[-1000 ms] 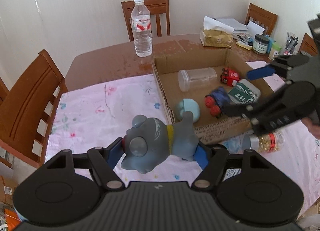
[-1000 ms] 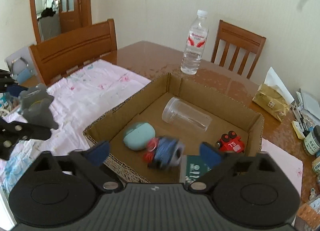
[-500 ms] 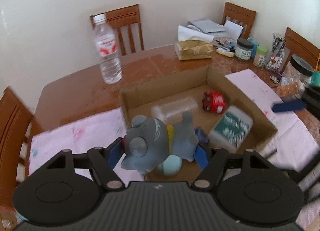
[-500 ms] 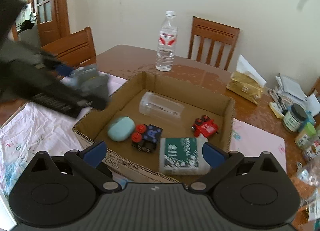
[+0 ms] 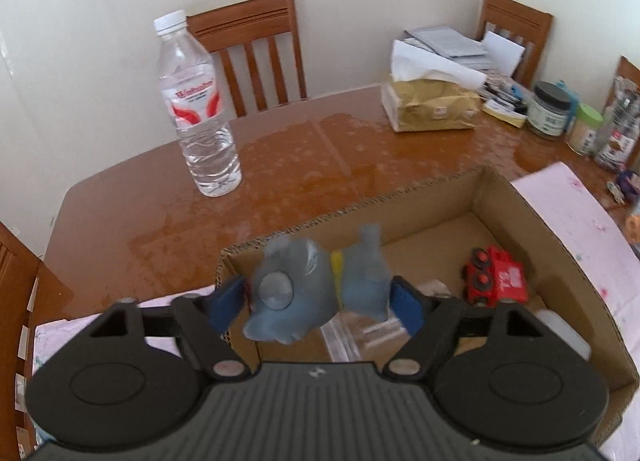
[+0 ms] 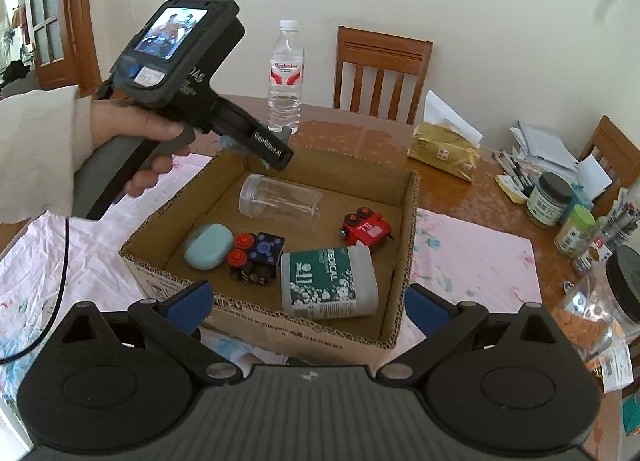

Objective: Organize rigid objects
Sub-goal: 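Lower the grey figure into the box and open the left tool, then withdraw both tools from the box toward the items beside it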

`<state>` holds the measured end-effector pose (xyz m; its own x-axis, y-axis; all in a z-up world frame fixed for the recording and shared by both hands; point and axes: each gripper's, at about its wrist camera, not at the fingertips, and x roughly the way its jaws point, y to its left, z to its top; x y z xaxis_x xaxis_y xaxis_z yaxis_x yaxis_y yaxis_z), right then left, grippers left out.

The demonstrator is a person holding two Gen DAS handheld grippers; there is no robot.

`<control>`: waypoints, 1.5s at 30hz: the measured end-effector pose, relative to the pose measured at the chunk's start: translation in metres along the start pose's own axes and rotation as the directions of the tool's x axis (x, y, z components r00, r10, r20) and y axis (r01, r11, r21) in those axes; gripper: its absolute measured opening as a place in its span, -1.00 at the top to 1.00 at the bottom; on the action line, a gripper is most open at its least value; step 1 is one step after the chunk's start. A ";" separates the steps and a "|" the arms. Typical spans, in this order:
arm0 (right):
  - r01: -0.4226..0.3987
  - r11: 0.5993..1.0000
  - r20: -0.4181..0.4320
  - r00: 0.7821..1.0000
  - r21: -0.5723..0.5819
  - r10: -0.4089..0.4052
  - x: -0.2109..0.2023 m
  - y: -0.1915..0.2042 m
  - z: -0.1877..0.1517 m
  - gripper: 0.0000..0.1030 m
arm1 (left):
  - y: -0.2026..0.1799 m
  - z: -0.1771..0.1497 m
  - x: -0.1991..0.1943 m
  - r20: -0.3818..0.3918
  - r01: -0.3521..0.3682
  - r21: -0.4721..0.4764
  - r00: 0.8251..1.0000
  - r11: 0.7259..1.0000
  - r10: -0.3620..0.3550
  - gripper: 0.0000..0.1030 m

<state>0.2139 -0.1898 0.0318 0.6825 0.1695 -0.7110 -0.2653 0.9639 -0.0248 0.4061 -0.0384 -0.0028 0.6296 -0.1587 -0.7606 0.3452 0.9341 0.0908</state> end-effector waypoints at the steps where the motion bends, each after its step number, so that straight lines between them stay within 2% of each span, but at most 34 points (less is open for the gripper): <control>1: 0.001 1.000 -0.002 1.000 -0.001 -0.001 -0.001 0.000 -0.001 -1.00 | 0.002 0.000 -0.003 0.015 -0.010 -0.007 1.000 1.000 0.010 -0.87; 3: 0.004 1.000 -0.010 1.000 -0.003 -0.004 -0.001 -0.001 -0.003 -1.00 | 0.003 -0.001 -0.009 0.039 -0.024 -0.004 0.999 1.000 0.024 -0.89; 7: 0.003 1.000 -0.026 1.000 -0.009 -0.004 -0.001 -0.002 -0.006 -1.00 | 0.004 -0.006 -0.027 0.039 -0.034 0.007 0.999 0.999 0.033 -0.89; 14: -0.002 1.000 -0.061 0.998 -0.011 0.002 -0.008 -0.006 -0.015 -1.00 | 0.013 -0.031 -0.079 0.052 -0.038 -0.029 0.998 0.999 0.040 -0.94; 19: 0.005 1.000 -0.059 0.998 -0.013 -0.006 -0.003 -0.008 -0.044 -1.00 | 0.015 -0.069 -0.107 0.095 -0.046 -0.091 0.994 0.995 0.055 -0.99; 21: 0.038 0.999 -0.106 0.994 0.008 -0.037 0.000 -0.007 -0.056 -1.00 | 0.014 -0.086 -0.116 0.084 -0.056 -0.131 0.994 0.990 0.067 -0.99; 24: 0.012 1.000 -0.140 0.990 0.012 -0.010 0.001 -0.005 -0.073 -1.00 | 0.014 -0.115 -0.129 0.104 -0.035 -0.174 0.993 0.984 0.053 -0.99; 28: 0.034 0.999 -0.176 0.984 -0.003 -0.034 0.001 0.002 -0.089 -1.00 | 0.009 -0.153 -0.125 0.046 -0.070 -0.201 0.996 0.977 0.081 -0.99; 32: 0.036 0.999 -0.180 0.983 0.033 -0.029 -0.004 0.003 -0.097 -1.00 | 0.004 -0.182 -0.117 -0.024 -0.069 -0.231 0.998 0.971 0.066 -0.99; 36: 0.055 0.997 -0.189 0.981 0.055 -0.044 -0.004 0.003 -0.100 -1.00 | -0.004 -0.202 -0.107 -0.056 -0.026 -0.234 0.998 0.972 0.013 -0.99; 42: 0.076 0.993 -0.186 0.981 0.088 -0.059 -0.005 0.012 -0.098 -1.00 | -0.028 -0.220 -0.087 -0.111 0.042 -0.142 0.992 0.989 -0.058 -0.99; 45: 0.093 0.991 -0.187 0.979 0.092 -0.074 -0.007 0.017 -0.097 -1.00 | -0.031 -0.225 -0.085 -0.098 0.086 -0.129 0.990 0.988 -0.099 -0.99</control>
<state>0.1390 -0.1946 -0.0319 0.5605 0.0559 -0.8263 -0.1368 0.9903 -0.0258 0.1856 0.0183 -0.0857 0.5214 -0.2186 -0.8249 0.3053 0.9504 -0.0589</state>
